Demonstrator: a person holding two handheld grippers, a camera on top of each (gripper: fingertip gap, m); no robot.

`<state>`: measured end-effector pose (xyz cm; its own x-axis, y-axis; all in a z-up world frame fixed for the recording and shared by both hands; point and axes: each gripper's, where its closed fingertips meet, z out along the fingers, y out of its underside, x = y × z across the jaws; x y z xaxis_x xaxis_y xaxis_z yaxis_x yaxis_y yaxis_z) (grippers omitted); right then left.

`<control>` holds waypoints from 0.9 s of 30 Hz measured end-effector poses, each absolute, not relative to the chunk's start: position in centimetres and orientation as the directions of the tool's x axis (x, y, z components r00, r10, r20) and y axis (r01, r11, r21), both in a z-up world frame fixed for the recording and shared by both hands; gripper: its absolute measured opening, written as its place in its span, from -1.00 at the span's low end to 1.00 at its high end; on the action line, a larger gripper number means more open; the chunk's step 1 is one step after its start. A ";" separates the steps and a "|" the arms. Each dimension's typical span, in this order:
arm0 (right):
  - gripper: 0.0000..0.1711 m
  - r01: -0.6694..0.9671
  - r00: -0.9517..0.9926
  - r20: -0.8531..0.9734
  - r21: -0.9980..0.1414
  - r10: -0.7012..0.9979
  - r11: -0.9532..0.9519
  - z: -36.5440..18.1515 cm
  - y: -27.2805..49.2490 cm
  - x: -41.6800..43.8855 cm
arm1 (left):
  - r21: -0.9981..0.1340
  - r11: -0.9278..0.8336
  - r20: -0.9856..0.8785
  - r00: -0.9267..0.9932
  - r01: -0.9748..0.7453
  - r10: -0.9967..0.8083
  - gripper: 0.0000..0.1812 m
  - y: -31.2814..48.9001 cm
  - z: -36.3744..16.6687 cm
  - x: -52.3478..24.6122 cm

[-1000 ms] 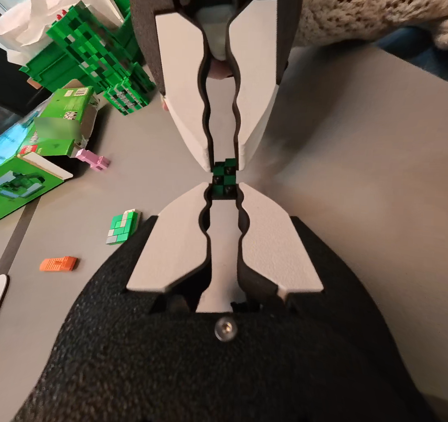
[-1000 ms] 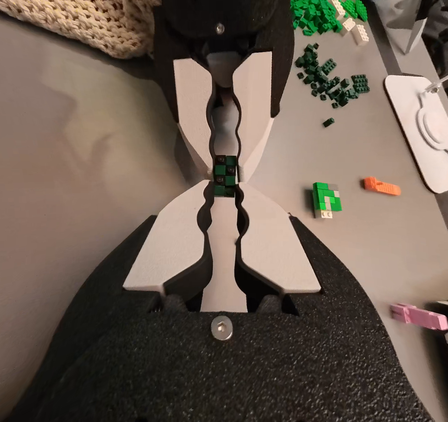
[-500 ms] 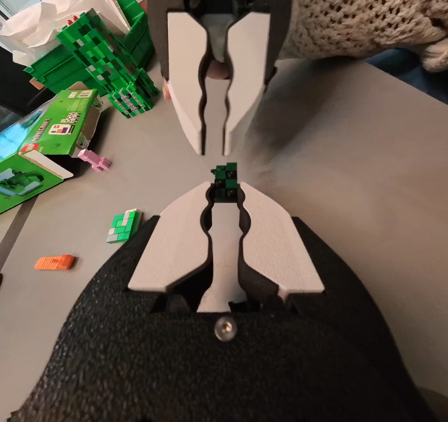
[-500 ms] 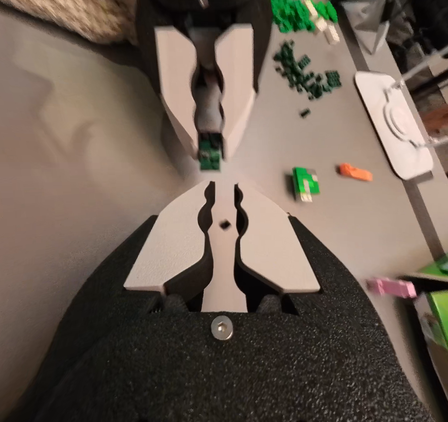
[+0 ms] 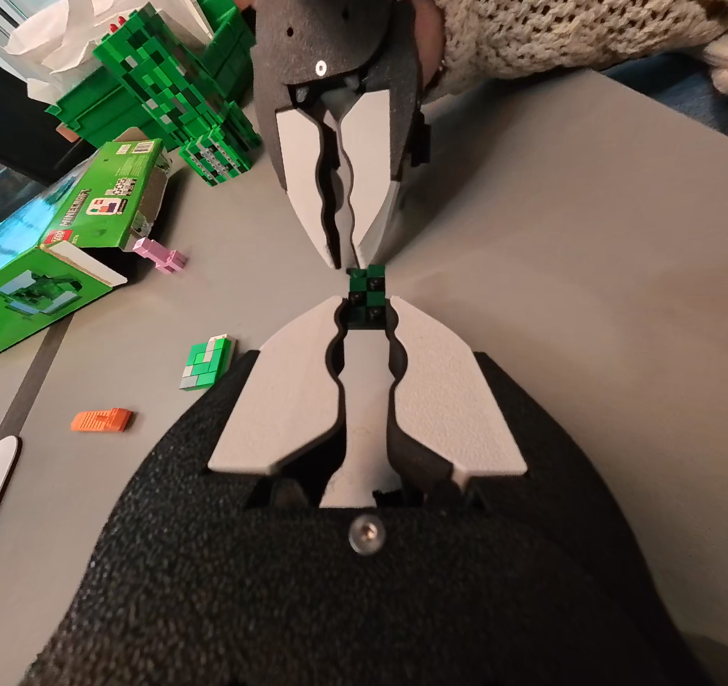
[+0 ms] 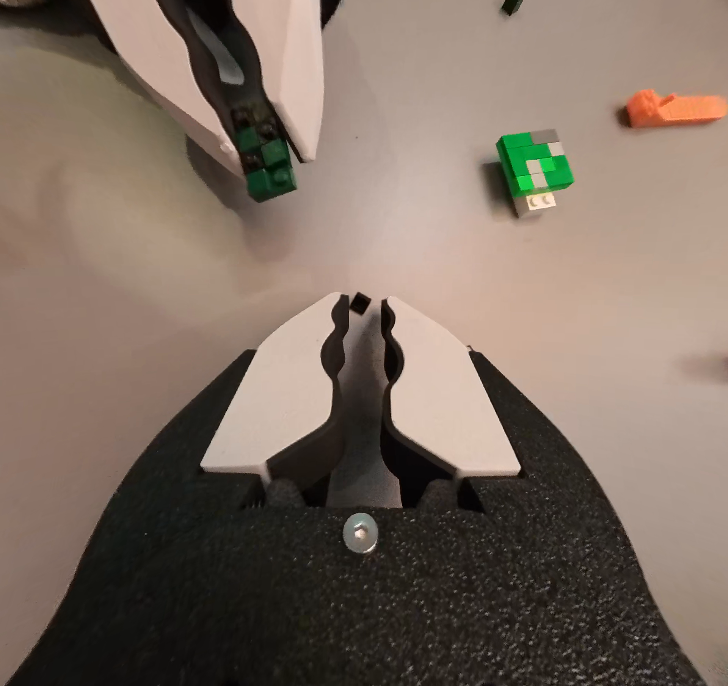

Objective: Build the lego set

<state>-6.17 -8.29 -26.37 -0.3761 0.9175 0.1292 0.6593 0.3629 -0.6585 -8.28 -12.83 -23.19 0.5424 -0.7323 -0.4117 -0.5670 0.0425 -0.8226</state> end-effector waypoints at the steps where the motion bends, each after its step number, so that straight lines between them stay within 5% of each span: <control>1: -0.82 0.666 -0.373 0.127 -0.653 0.919 0.361 -26.5 -8.2 -6.2 | -0.821 0.043 -0.413 0.541 -0.569 -0.733 -0.81 -12.8 -23.2 -8.3; 5: -0.97 0.672 -0.394 0.132 -0.633 0.910 0.383 -26.7 -8.4 -6.1 | -0.817 0.042 -0.416 0.538 -0.575 -0.733 -0.81 -12.8 -23.3 -8.2; 10: -0.99 0.551 -0.458 0.375 -0.592 0.806 0.588 -25.7 -8.7 -6.2 | -0.813 0.038 -0.419 0.536 -0.582 -0.733 -0.81 -12.7 -23.5 -8.2; 15: -0.98 0.395 -0.517 0.698 -0.319 0.495 0.862 -25.0 -8.7 -6.1 | -0.807 0.037 -0.422 0.534 -0.589 -0.733 -0.81 -12.7 -23.6 -8.2; 21: -0.98 0.312 -0.555 0.820 0.047 0.142 0.949 -25.6 -7.7 -5.9 | -0.804 0.035 -0.424 0.531 -0.593 -0.733 -0.81 -12.7 -23.7 -8.2; 27: -0.96 0.263 -0.591 0.804 0.110 0.069 0.958 -26.3 -7.9 -5.1 | -0.799 0.034 -0.428 0.528 -0.600 -0.734 -0.81 -12.7 -23.8 -8.2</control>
